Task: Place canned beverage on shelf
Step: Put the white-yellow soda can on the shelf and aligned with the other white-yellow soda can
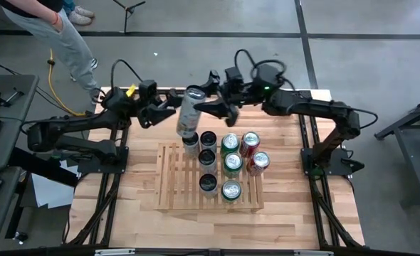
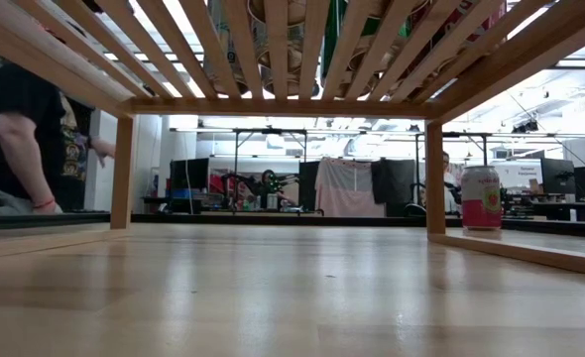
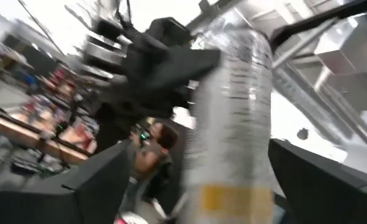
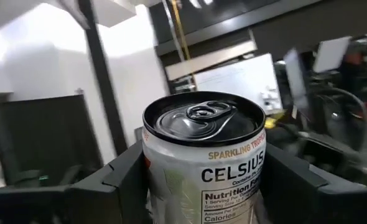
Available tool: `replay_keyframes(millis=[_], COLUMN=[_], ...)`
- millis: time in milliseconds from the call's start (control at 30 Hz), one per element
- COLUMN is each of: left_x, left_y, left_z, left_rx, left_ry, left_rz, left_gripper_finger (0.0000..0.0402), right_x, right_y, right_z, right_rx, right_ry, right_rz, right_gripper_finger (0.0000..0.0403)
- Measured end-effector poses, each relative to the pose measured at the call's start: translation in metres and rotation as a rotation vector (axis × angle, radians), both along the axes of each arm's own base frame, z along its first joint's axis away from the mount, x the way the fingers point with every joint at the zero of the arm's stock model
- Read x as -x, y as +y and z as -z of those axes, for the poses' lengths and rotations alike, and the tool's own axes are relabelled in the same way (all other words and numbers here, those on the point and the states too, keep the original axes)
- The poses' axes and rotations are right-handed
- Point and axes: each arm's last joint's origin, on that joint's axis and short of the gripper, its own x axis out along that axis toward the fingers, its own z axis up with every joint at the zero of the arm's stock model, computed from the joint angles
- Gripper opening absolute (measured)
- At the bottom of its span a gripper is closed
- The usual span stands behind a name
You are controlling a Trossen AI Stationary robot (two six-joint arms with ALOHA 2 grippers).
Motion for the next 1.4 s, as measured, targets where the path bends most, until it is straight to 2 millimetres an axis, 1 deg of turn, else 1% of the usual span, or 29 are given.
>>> replay_keyframes(millis=[100,233,300,400,567,633,700,800,967,1067,1267,1400], left_x=[0.009,0.028,0.035,0.042,0.048,0.049,0.05,0.052,0.053,0.053,0.053,0.052], left_y=[0.01,0.027,0.034,0.037,0.03,0.027,0.024,0.021,0.02,0.02,0.016,0.004], left_z=[-0.004,-0.011,-0.014,-0.022,-0.038,-0.044,-0.05,-0.057,-0.059,-0.059,-0.059,-0.061], left_rx=[-0.021,-0.038,-0.031,-0.057,-0.137,-0.164,-0.185,-0.214,-0.224,-0.229,-0.215,-0.207], left_ry=[-0.014,-0.034,-0.001,0.07,0.142,0.136,0.118,0.092,0.092,0.091,0.093,0.075], left_rz=[-0.057,-0.159,-0.21,-0.272,-0.307,-0.306,-0.303,-0.305,-0.307,-0.297,-0.229,-0.174], left_gripper_finger=[0.0375,0.0376,0.0376,0.0376,0.0376,0.0376,0.0376,0.0376,0.0376,0.0376,0.0376,0.0376], right_x=[0.011,0.018,0.023,0.022,0.01,0.006,-0.002,-0.017,-0.034,-0.04,-0.039,-0.038], right_y=[0.003,0.004,0.007,0.015,0.035,0.042,0.048,0.058,0.071,0.077,0.097,0.112], right_z=[-0.01,-0.013,-0.017,-0.016,-0.005,-0.003,-0.001,0.001,-0.009,-0.007,-0.004,0.003], right_rx=[0.013,0.033,0.041,0.048,0.065,0.066,0.063,0.087,0.155,0.164,0.168,0.191], right_ry=[-0.01,0.004,0.002,0.01,0.037,0.034,0.033,0.086,0.199,0.276,0.364,0.408], right_rz=[-0.029,-0.022,-0.024,-0.046,-0.09,-0.052,-0.004,-0.008,0.014,0.005,0.073,0.055], right_gripper_finger=[0.0233,0.0233,0.0233,0.0233,0.0233,0.0233,0.0233,0.0233,0.0233,0.0233,0.0233,0.0233])
